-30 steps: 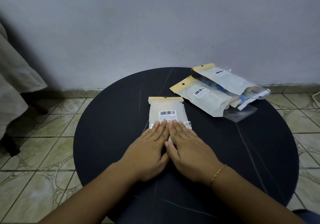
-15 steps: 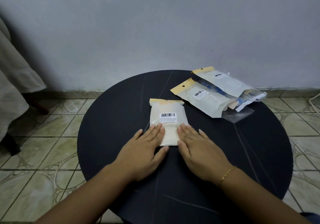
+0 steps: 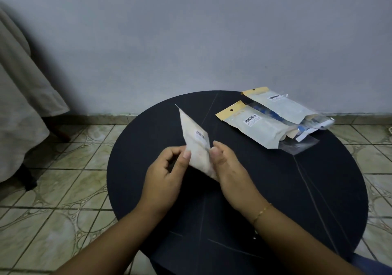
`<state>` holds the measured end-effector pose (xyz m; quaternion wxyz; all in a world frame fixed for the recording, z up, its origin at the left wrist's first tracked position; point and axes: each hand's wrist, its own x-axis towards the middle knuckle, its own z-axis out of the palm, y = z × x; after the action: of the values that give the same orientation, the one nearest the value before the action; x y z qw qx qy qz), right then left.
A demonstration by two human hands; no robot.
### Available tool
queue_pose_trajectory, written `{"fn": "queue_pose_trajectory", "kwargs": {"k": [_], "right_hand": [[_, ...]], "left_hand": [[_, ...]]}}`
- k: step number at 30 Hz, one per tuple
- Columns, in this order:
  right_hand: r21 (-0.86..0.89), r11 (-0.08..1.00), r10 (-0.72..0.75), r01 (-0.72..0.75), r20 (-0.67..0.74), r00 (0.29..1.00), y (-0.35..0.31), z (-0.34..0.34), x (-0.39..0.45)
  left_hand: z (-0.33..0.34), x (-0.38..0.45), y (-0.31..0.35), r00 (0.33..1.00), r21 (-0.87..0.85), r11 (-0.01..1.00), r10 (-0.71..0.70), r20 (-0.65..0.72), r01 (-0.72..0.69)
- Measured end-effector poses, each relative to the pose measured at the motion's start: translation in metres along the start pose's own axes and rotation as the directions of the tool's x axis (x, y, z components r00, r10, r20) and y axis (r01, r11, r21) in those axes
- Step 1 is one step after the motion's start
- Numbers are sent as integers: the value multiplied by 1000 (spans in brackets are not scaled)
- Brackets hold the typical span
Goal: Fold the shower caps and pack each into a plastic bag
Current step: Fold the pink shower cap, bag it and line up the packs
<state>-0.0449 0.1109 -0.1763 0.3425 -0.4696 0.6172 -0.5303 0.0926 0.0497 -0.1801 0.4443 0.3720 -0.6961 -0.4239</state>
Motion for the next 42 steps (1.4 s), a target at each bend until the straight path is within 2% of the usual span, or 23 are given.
{"fn": "queue_pose_trajectory", "kwargs": {"k": [2,4,5,7,8,10,13,15,18,22,25,27,31,34,38,42], "right_hand": [[255,964,53,-73,85,995,0,4,5],[380,914,82,-142,170,982,1,5,10],[383,909,104,-164,174,979,2,5,11],[376,906,161,-194,118,980,4,3,15],[374,904,193,-209,80,978,5,2,17],[346,906,248,-244,34,968,8,1,20],[191,945,272,-265,-10,962,5,-1,22],[54,970,239,-238,-22,971,1,-4,22],[-284,949,131,-136,-36,991,3,-13,23],[-619,784,27,-42,-34,999,9,-24,28],[-850,524,-60,-55,-101,993,13,-32,31],[-911,397,-103,-114,-168,980,15,-38,31],[-932,272,-32,-242,-260,965,17,-44,31],[-929,228,-2,-291,-299,954,17,-47,29],[-911,222,57,-347,-343,938,17,-49,26],[-925,213,58,-314,-308,949,18,-45,21]], "left_hand": [[-2,-2,3,991,-26,992,122,53,-121],[-3,-1,-1,971,115,972,186,153,-205],[-2,0,-6,955,244,932,224,195,-268],[0,2,-20,913,491,774,291,284,-400],[1,4,-25,901,562,707,292,320,-429],[1,8,-32,902,632,646,264,340,-428],[-3,21,-35,921,713,584,250,298,-390],[-10,35,-38,952,760,573,180,250,-307],[-26,57,-50,975,772,603,45,217,-199],[-36,77,-61,977,790,589,-2,214,-172],[-31,80,-62,972,808,546,58,226,-221],[-24,78,-58,964,798,543,107,245,-263],[-3,69,-46,939,759,556,143,312,-337],[14,61,-38,912,721,564,182,367,-403],[33,51,-34,878,674,569,233,418,-472],[46,41,-32,852,656,555,230,470,-512]]}}
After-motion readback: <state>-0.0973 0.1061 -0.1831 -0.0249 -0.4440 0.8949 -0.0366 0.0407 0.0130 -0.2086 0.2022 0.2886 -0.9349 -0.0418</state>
